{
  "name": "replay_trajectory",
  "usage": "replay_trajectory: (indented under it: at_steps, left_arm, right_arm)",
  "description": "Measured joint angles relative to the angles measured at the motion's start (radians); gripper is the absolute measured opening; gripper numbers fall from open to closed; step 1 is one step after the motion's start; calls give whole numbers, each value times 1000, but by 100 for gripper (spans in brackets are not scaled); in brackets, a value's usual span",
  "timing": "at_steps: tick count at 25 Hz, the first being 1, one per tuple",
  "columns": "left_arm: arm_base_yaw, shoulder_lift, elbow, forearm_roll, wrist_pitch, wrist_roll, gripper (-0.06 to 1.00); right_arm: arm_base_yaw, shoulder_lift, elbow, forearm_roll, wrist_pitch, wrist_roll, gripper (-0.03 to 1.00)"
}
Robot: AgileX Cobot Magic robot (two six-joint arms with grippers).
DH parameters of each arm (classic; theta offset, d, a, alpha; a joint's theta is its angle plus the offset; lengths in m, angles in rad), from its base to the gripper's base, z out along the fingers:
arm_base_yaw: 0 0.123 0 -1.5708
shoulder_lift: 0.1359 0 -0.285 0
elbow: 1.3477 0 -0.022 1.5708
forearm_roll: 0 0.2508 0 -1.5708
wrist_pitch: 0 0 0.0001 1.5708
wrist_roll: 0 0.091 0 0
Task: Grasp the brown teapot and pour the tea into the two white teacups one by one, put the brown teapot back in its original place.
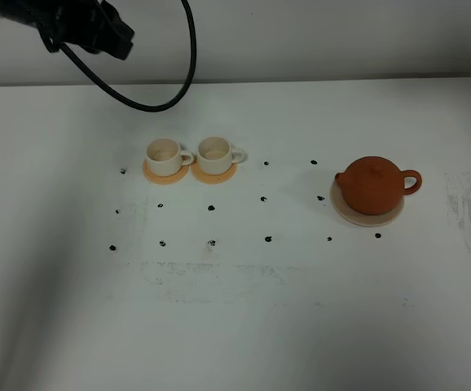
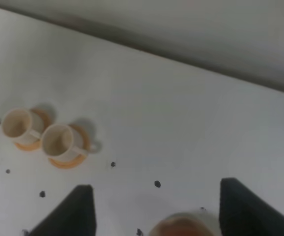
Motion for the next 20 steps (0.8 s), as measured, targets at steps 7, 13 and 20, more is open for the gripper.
replay_trajectory:
  at_steps: [7, 13, 20]
  left_arm:
    - [0, -282, 236, 198, -90, -3, 34]
    - [0, -557, 402, 266, -188, -4, 34]
    - [0, -718, 437, 323, 136, -163, 30]
  right_arm:
    - [0, -159, 20, -44, 2, 32, 52]
    - [0, -290, 116, -81, 5, 33, 52]
    - [0, -473, 280, -129, 6, 33, 51]
